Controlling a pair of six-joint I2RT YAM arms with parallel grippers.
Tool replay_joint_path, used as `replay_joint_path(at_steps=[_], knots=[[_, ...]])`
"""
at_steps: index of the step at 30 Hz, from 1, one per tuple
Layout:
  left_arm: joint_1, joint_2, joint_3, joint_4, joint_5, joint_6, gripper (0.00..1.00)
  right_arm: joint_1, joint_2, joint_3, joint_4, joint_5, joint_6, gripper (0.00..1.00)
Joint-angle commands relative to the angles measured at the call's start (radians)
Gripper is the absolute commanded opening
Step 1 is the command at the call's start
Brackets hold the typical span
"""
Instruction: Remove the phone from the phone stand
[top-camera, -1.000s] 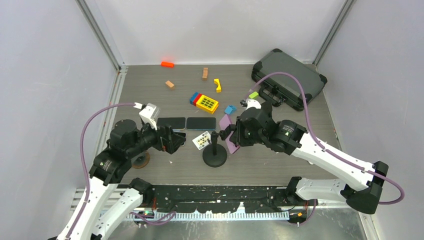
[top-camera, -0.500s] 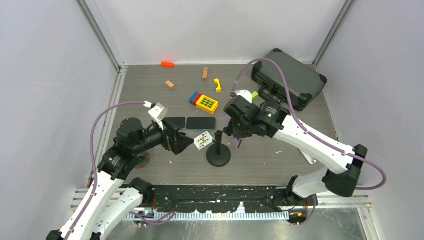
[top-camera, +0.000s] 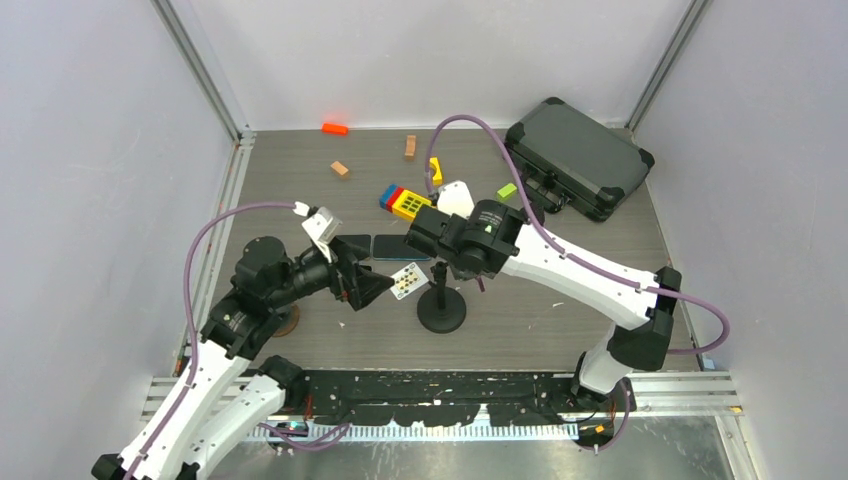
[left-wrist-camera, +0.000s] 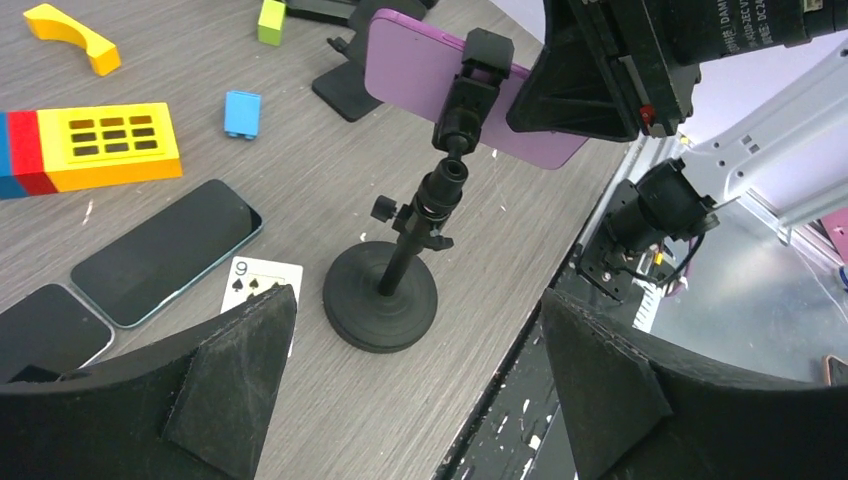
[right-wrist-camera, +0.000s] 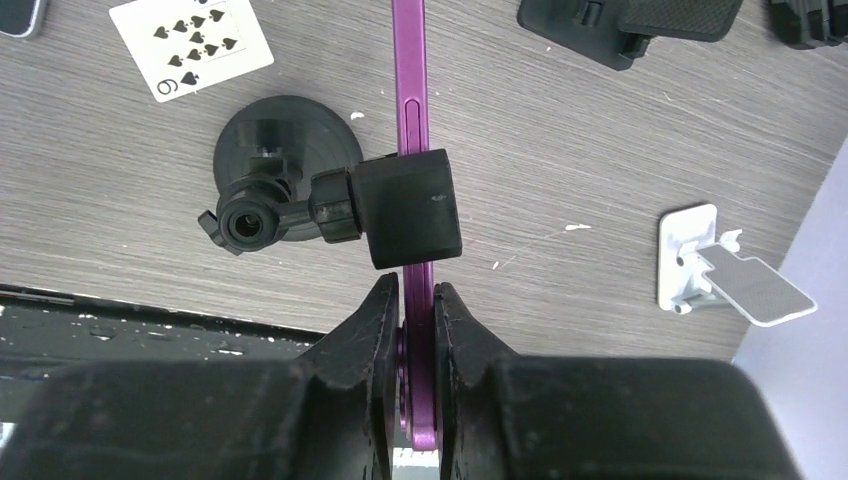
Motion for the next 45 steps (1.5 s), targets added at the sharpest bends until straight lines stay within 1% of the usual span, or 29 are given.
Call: replay_joint_path(at_steps=[1,2,3,4,6,7,8,9,11,12,14,18,21,25,28,30,32,36,41,45], knots=[[-0.042,0.003,-0.021,0.087,0.003,0.011,0.95,0.019,-0.029,0.042,-0.066,0.118,-0.008,0.01],[-0.054,0.003,-0.026,0.097,-0.007,0.01,0.95,0.02,-0.04,0.028,-0.053,0.104,-0.008,0.03],[-0.068,0.005,-0.032,0.106,-0.018,0.008,0.95,0.02,-0.066,0.019,-0.016,0.095,-0.009,0.11],[-0.083,0.01,-0.036,0.116,-0.036,0.007,0.95,0.02,-0.084,-0.007,0.007,0.068,-0.014,0.16],[-0.112,0.022,-0.043,0.133,-0.065,0.006,0.95,0.02,-0.162,-0.055,0.086,0.019,-0.026,0.33],[-0.128,0.03,-0.048,0.144,-0.075,0.008,0.95,0.02,-0.182,-0.084,0.139,0.003,-0.036,0.37],[-0.139,0.037,-0.052,0.156,-0.08,0.013,0.95,0.02,-0.215,-0.095,0.16,-0.028,-0.039,0.44],[-0.145,0.044,-0.056,0.175,-0.084,0.02,0.95,0.02,-0.228,-0.114,0.195,-0.041,-0.046,0.46],[-0.15,0.057,-0.06,0.2,-0.086,0.028,0.95,0.02,-0.253,-0.124,0.218,-0.062,-0.051,0.6],[-0.151,0.063,-0.058,0.211,-0.086,0.031,0.95,0.02,-0.261,-0.124,0.22,-0.065,-0.052,0.73],[-0.152,0.085,-0.045,0.22,-0.085,0.041,0.95,0.02,-0.273,-0.124,0.219,-0.064,-0.052,0.85],[-0.174,0.162,0.011,0.215,-0.074,0.087,0.94,0.02,-0.321,-0.141,0.24,-0.045,-0.039,0.92],[-0.227,0.237,0.067,0.208,-0.081,0.126,0.92,0.019,-0.378,-0.192,0.281,-0.03,-0.023,0.94],[-0.341,0.324,0.124,0.197,-0.155,0.203,0.92,0.018,-0.501,-0.274,0.356,-0.027,-0.006,0.98],[-0.43,0.382,0.154,0.187,-0.218,0.244,0.91,0.018,-0.568,-0.321,0.385,-0.018,0.01,0.99],[-0.471,0.418,0.168,0.187,-0.278,0.261,0.89,0.019,-0.611,-0.34,0.387,-0.016,0.021,0.99],[-0.501,0.45,0.174,0.197,-0.338,0.277,0.84,0.019,-0.651,-0.361,0.396,-0.019,0.035,0.99],[-0.524,0.489,0.172,0.238,-0.452,0.336,0.8,0.018,-0.739,-0.417,0.427,-0.04,0.065,0.99],[-0.524,0.525,0.18,0.278,-0.548,0.384,0.76,0.019,-0.828,-0.462,0.432,-0.043,0.098,0.99],[-0.524,0.543,0.201,0.274,-0.559,0.403,0.76,0.019,-0.854,-0.481,0.435,-0.058,0.113,0.98]])
